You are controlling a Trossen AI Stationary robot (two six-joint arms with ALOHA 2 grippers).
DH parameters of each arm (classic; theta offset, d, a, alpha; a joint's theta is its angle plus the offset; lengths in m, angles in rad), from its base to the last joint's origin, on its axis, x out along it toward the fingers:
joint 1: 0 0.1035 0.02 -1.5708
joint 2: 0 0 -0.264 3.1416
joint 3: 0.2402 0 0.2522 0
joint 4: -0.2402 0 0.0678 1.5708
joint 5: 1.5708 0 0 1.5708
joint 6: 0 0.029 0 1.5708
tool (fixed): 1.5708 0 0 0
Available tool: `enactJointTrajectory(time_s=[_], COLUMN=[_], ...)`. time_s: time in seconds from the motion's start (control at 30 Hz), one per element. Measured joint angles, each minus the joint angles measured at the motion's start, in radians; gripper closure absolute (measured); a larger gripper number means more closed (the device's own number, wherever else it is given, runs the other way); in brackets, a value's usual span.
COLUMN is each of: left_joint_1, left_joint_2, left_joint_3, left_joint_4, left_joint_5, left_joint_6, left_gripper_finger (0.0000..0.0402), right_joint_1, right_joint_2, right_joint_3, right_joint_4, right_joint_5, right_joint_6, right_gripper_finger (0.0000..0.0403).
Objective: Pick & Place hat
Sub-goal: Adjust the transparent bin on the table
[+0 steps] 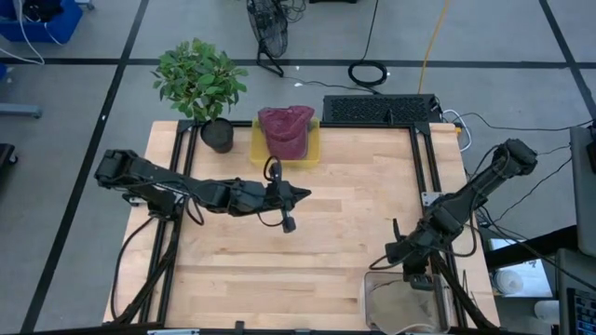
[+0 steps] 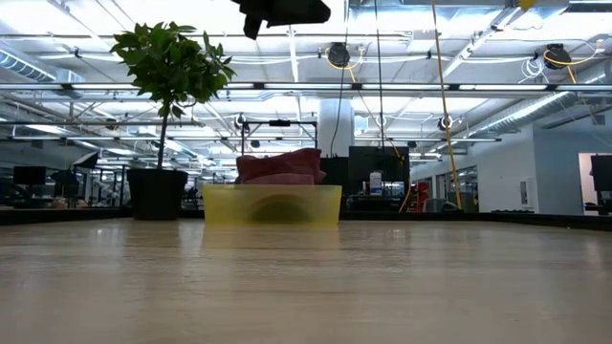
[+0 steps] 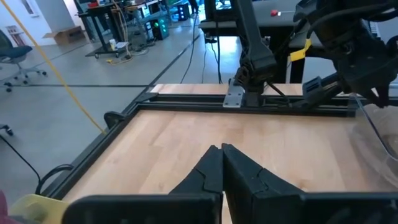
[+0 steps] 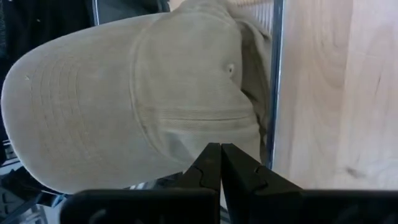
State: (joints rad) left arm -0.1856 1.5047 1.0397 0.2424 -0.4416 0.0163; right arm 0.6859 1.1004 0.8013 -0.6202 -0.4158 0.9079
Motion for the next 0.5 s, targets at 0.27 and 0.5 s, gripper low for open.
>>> enactJointTrajectory(time_s=[0.27, 0.5], left_joint_1=[0.000, 0.000], left_joint_2=[0.000, 0.000], left_joint_3=[0.000, 0.000], left_joint_4=[-0.003, -0.006], left_joint_5=[0.000, 0.000], left_joint_6=[-0.002, -0.003], left_gripper_finger=[0.0396, 0.0398], right_joint_1=[0.000, -0.013], right_joint_2=[0.000, -0.001], right_joint_3=[0.000, 0.000], right_joint_4=[-0.015, -0.062], right_joint_5=[0.003, 0.141], right_joint_6=[-0.024, -0.139], right_gripper_finger=[0.0403, 0.0403])
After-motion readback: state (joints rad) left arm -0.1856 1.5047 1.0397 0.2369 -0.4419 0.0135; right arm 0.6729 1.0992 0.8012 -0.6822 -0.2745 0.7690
